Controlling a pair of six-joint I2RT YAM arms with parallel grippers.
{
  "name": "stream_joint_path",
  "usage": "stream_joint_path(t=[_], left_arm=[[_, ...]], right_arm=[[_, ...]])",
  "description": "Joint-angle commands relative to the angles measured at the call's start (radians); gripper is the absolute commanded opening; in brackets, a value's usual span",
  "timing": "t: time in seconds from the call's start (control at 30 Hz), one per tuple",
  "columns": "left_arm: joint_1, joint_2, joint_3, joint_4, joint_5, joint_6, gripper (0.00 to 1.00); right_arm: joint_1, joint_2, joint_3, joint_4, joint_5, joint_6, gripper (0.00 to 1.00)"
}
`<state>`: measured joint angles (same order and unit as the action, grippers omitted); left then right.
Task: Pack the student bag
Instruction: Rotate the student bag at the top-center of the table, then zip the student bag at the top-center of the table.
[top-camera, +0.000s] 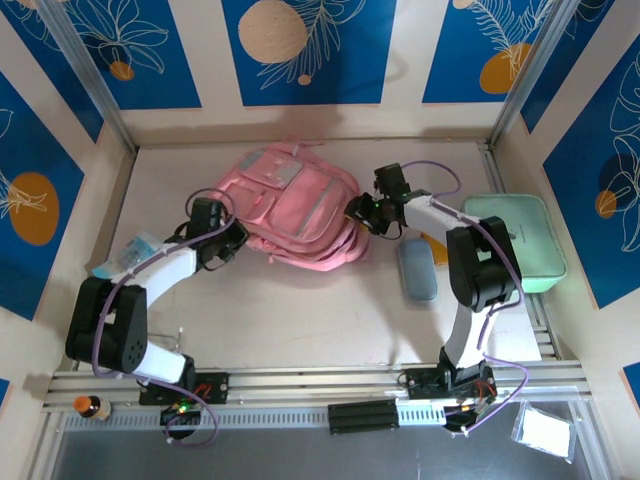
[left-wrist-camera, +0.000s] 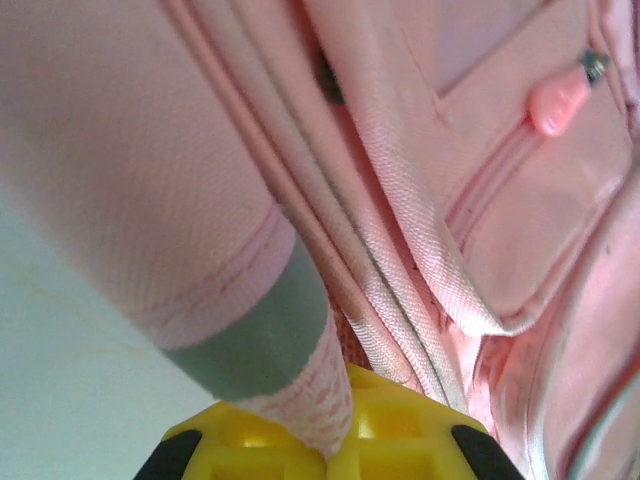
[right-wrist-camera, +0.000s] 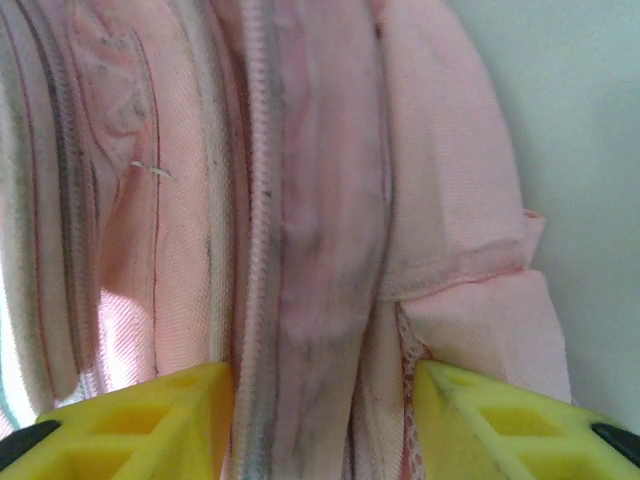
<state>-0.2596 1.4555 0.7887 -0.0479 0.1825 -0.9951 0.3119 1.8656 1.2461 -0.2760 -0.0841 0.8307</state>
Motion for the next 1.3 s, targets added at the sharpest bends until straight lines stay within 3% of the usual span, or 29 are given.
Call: stream_joint_path(t=[0.0, 0.1, 0.23, 0.47, 0.7, 0.9, 1.27], left_arm=[[-0.069, 0.024, 0.059, 0.088, 0.101, -0.033, 0.0], [-0.105, 0.039, 0.05, 0.133, 0.068, -0.079, 0.0], [-0.133, 0.053, 0.043, 0.177, 0.022, -0.12, 0.0], [-0.19, 0.063, 0.073, 0.194, -0.066, -0.137, 0.0], [-0.231, 0.066, 0.093, 0.206, -0.198, -0.191, 0.0], [-0.239, 0.081, 0.109, 0.216, -0.204, -0.2, 0.0], [-0.244, 0.069, 0.134, 0.166, -0.198, -0.141, 0.0]], right_arm=[[-0.029, 0.074, 0.079, -0.068, 0.024, -0.113, 0.51], [-0.05, 0.053, 0.14, -0.153, 0.093, -0.16, 0.57], [-0.048, -0.093, 0.118, -0.194, 0.21, -0.205, 0.7], [0.046, -0.295, -0.006, -0.237, 0.29, -0.207, 0.71], [0.33, -0.356, -0.142, -0.109, 0.353, -0.139, 0.62], [0.488, -0.251, -0.108, -0.066, 0.385, -0.115, 0.56], [0.532, -0.067, 0.026, -0.05, 0.427, -0.17, 0.33]])
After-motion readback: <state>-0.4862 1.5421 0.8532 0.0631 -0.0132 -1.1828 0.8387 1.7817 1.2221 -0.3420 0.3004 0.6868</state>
